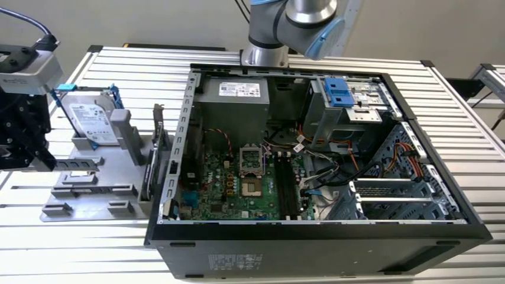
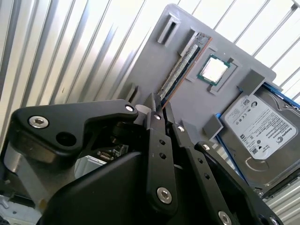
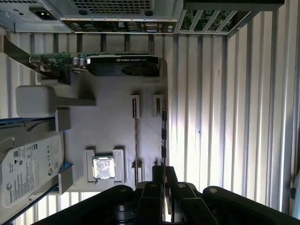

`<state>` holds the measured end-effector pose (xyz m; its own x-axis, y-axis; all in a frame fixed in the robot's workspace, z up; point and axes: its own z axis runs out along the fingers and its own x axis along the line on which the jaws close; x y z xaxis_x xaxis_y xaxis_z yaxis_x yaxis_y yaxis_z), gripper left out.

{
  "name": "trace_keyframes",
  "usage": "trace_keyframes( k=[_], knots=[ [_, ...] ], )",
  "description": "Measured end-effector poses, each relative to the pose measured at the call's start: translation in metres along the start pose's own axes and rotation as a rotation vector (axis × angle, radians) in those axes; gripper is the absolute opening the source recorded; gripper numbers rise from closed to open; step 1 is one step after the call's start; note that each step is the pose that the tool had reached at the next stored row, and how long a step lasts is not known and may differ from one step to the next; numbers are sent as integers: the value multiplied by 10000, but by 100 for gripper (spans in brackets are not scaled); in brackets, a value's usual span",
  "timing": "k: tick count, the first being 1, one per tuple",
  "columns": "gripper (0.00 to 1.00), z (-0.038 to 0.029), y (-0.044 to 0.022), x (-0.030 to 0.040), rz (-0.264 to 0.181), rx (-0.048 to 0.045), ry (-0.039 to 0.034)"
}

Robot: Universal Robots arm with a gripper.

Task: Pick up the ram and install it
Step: 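Pick up the ram and move it above insertion slot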

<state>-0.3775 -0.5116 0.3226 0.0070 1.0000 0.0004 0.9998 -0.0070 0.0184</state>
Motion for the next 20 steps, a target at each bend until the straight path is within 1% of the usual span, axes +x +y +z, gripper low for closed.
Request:
trace_keyframes(
  k=[4,12,16,20],
  knots=[
    [0,-4,0,0,0,0,0],
    [0,-36,0,0,0,0,0],
    [0,-60,1,0,0,0,0],
    [0,-99,2,0,0,0,0]
  ],
)
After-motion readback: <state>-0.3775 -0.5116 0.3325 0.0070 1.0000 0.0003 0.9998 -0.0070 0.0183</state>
